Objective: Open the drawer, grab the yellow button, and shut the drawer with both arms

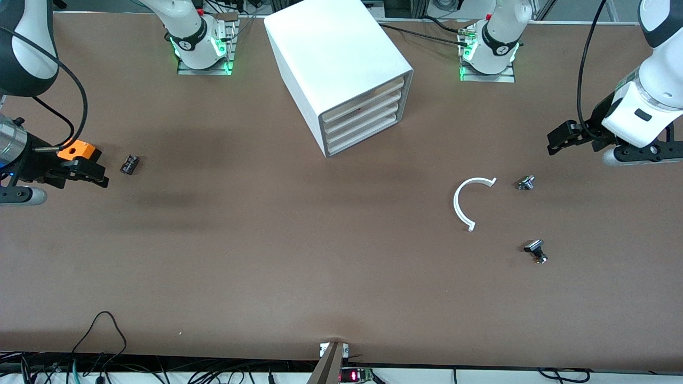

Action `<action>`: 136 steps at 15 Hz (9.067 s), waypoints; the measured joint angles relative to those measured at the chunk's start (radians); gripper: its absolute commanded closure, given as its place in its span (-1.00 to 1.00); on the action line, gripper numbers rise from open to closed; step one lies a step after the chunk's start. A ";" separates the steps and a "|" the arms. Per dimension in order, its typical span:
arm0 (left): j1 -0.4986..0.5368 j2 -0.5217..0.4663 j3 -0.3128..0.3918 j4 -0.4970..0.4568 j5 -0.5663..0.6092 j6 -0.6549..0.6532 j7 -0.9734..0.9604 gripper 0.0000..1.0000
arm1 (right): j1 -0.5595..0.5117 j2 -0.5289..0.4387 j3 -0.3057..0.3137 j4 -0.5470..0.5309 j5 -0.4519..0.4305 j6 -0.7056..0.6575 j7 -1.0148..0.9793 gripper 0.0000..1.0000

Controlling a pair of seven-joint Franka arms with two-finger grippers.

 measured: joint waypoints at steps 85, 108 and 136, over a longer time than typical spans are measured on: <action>-0.015 0.193 -0.042 -0.188 -0.480 -0.061 0.201 -0.99 | 0.001 0.009 -0.029 0.014 -0.041 -0.016 -0.016 -1.00; -0.015 0.265 -0.297 -0.575 -1.057 -0.020 0.705 -0.23 | 0.001 -0.004 -0.029 0.019 -0.026 -0.017 -0.016 -1.00; 0.062 0.231 -0.201 -0.505 -1.074 0.385 0.745 -1.00 | 0.227 0.028 -0.006 0.012 -0.023 -0.016 -0.033 -1.00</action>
